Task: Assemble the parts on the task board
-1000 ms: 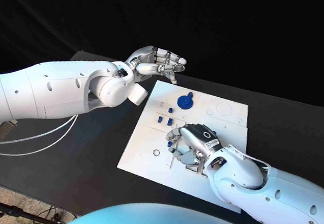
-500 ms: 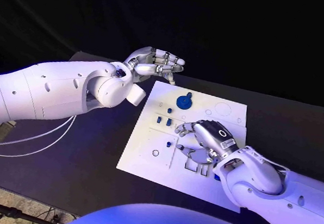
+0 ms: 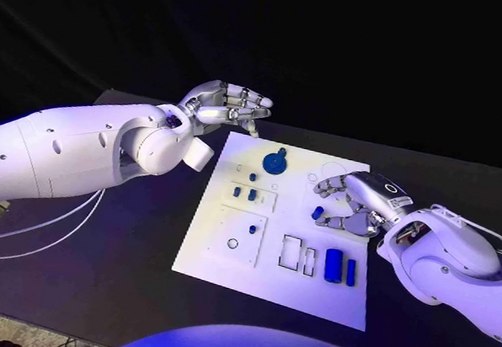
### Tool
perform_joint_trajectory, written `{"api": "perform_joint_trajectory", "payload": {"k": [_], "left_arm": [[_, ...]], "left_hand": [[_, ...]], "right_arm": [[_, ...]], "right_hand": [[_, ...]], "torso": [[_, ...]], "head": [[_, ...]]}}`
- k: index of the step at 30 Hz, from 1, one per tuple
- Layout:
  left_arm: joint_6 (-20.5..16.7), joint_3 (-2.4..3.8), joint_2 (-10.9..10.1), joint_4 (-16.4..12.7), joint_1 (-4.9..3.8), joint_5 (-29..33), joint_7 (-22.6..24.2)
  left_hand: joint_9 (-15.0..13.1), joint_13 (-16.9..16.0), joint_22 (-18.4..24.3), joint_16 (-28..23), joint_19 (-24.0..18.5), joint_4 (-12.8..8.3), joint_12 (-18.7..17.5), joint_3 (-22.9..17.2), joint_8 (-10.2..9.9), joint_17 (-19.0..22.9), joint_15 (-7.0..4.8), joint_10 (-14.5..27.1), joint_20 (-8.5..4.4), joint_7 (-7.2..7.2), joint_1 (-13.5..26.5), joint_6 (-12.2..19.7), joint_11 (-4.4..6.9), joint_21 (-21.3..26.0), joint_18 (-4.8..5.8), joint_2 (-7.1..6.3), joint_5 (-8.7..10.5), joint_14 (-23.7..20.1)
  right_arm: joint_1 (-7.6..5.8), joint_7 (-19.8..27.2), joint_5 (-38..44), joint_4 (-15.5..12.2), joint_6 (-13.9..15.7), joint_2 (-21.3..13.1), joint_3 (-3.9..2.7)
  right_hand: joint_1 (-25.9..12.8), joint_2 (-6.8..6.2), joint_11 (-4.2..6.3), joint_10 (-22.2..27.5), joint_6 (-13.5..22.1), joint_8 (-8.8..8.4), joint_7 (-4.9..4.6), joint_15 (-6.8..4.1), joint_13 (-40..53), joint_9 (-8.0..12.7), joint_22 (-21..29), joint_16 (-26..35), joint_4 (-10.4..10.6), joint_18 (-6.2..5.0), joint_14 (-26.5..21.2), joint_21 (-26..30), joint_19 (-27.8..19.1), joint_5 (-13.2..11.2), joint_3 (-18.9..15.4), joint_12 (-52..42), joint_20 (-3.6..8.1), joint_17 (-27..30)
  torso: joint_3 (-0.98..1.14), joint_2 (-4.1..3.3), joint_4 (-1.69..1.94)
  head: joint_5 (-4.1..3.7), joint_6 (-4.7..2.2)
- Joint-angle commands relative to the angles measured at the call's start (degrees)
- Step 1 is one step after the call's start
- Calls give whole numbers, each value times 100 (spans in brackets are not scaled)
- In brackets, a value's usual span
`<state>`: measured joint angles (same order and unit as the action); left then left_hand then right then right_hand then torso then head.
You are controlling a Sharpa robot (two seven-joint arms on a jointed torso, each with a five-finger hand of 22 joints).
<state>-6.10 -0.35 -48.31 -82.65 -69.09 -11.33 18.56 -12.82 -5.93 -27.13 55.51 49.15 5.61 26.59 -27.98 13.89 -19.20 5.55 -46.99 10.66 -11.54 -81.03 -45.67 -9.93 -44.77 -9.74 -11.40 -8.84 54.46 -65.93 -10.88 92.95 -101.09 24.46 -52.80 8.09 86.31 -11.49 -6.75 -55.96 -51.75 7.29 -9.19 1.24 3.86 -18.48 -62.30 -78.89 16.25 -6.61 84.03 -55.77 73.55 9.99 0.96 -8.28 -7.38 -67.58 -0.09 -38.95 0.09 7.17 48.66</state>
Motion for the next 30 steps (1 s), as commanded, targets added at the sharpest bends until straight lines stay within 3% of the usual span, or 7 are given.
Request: {"api": "perform_joint_trajectory", "payload": {"k": [1, 9, 13, 15, 20, 28, 30], "left_arm": [[113, 1, 8, 0, -2, 27, 20], [123, -2, 9, 3, -2, 24, 18], [128, -3, 7, 4, -2, 23, 17], [130, -3, 5, 5, -2, 23, 17], [131, -4, -5, 6, -2, 23, 16], [136, -4, -10, 4, -2, 23, 14], [137, -4, -10, 6, -2, 23, 13]], "left_hand": [[-9, -12, 13, 23, 27, -2, 35, 26, 29, -9, -6, 54, 9, -205, 25, 46, 7, 18, -74, 8, 21, -36], [-11, -15, 16, 24, 30, -1, 45, 29, 37, -9, -6, 59, 9, -206, 22, 48, 7, 22, -74, 11, 19, -39], [-11, -15, 16, 24, 30, -1, 45, 29, 37, -9, -6, 59, 9, -206, 22, 48, 7, 22, -74, 11, 19, -39], [-11, -15, 16, 24, 30, -1, 45, 29, 37, -9, -6, 59, 9, -206, 22, 48, 7, 22, -74, 11, 19, -39], [-11, -15, 16, 24, 30, -1, 45, 29, 37, -9, -6, 59, 9, -206, 22, 48, 7, 22, -74, 11, 19, -39], [-11, -15, 16, 24, 30, -1, 45, 29, 37, -9, -6, 59, 9, -206, 22, 48, 7, 22, -74, 11, 19, -39], [-16, -21, 24, 28, 34, 5, 71, 35, 55, -10, -4, 70, 11, -206, 22, 54, 6, 32, -74, 20, 18, -45]], "right_arm": [[-17, -45, -169, 22, -734, -31, 1], [-28, -40, -158, 167, -937, 36, 4], [-15, -9, -147, 245, -845, 125, 7], [-11, 1, -151, 273, -785, 163, 8], [-5, 13, -162, 316, -640, 224, 9], [-1, -17, -181, 345, -556, 268, 9], [0, -32, -181, 350, -552, 275, 9]], "right_hand": [[83, 0, 11, 66, -28, -21, 25, 49, -9, 7, 96, 81, 47, -121, 87, 129, -90, -12, -29, -15, -7, 109], [174, 111, 30, 20, -114, 1, 29, 36, 2, 8, 106, 115, 43, -122, 71, 155, -79, -23, 23, -90, -1, 162], [259, 246, 71, -135, -202, 18, 7, -1, 7, 18, 26, 115, 27, -100, 78, 63, 4, -7, 168, -206, 31, 168], [300, 324, 86, -221, -268, 26, 10, -18, -3, 33, -32, 89, 24, -83, 97, -5, 62, -149, 311, -243, 48, 129], [290, 434, 94, -354, -382, 33, 9, -26, -11, 66, -149, 17, 29, -54, 135, -140, 155, -208, 545, -266, 61, 24], [187, 470, 135, -686, -549, 26, 30, -58, -4, 126, -356, -107, 35, -7, 185, -374, 287, -289, 953, -254, 88, -150], [166, 445, 154, -833, -617, 23, 43, -78, -3, 148, -501, -195, 35, 26, 221, -543, 368, -427, 1211, -215, 106, -280]], "torso": [[11, -9, 2], [-1, -13, 15], [-1, -11, 26], [-1, -11, 24], [-8, -14, 20], [-6, -12, 13], [-4, -11, 13]], "head": [[-32, 1], [-48, -16], [-46, -36], [-45, -32], [-45, -28], [-42, -2], [-41, 2]]}}
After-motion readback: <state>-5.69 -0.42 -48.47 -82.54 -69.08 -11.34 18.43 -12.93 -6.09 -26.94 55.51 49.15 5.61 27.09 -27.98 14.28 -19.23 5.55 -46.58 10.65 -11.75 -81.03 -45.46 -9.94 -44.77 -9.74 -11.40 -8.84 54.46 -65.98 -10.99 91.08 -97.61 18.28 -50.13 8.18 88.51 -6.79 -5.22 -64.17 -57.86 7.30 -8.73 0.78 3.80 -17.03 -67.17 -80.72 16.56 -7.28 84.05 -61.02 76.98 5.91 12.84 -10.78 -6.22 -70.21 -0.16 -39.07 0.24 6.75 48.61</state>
